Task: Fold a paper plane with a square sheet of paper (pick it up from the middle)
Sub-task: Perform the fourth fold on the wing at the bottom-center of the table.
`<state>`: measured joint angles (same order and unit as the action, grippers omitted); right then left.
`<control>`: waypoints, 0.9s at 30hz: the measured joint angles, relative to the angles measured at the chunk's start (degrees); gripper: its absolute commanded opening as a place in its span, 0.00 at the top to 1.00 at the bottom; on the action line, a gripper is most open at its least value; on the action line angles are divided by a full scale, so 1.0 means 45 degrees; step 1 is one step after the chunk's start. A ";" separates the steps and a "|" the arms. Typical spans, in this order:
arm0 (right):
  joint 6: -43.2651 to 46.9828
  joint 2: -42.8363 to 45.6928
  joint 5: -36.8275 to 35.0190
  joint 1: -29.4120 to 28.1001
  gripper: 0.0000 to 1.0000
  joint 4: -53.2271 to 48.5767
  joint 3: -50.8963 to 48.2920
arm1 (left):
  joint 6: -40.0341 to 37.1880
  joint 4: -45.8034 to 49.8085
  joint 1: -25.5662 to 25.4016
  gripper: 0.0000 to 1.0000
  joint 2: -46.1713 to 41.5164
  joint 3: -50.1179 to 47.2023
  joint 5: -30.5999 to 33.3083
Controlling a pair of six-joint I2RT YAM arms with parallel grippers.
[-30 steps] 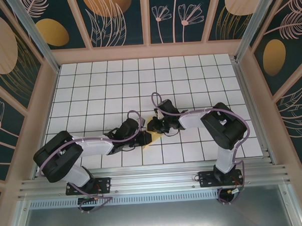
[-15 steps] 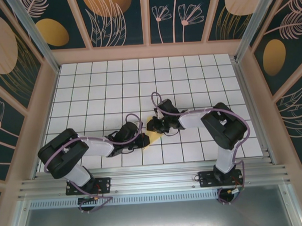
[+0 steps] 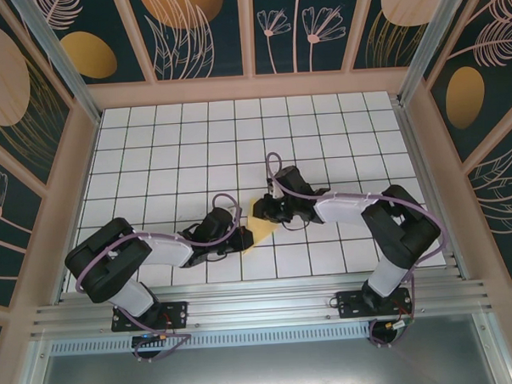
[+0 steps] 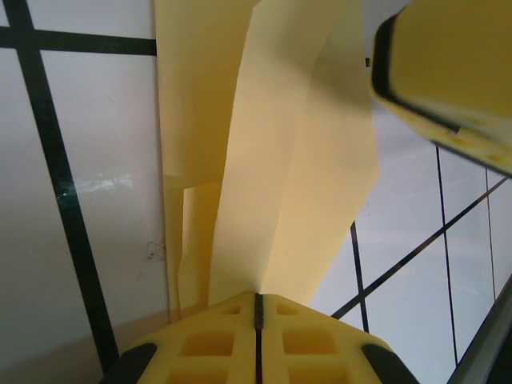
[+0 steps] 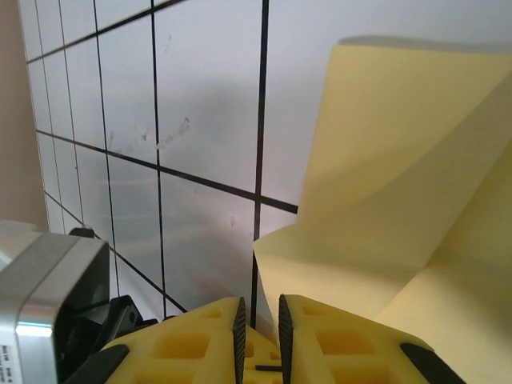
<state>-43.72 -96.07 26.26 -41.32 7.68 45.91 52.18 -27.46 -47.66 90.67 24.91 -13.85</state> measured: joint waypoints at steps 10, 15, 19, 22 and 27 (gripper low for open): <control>-0.0024 -0.1588 0.0549 -0.0073 0.80 0.0559 0.0053 | -0.0005 -0.0092 0.0034 0.98 0.0131 0.0044 -0.0151; -0.0068 -0.1787 0.0971 0.0282 0.79 0.0656 0.0146 | -0.0010 -0.0233 0.0034 1.00 0.0282 0.0097 -0.0165; -0.0058 -0.1880 0.1039 0.0597 0.79 0.0636 0.0277 | -0.0010 -0.0457 0.0034 1.00 0.0291 -0.0019 -0.0160; -0.0044 -0.1996 0.0976 0.0918 0.79 0.0559 0.0476 | -0.0010 -0.0743 0.0034 1.00 0.0291 -0.0165 -0.0160; 0.0000 -0.2220 0.0947 0.1292 0.79 0.0165 0.0913 | -0.0010 -0.1049 0.0029 1.00 0.0291 -0.0316 -0.0155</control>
<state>-43.72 -106.06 30.52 -35.51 8.43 50.02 52.14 -32.18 -47.53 91.98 23.49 -14.55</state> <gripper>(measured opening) 0.212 0.045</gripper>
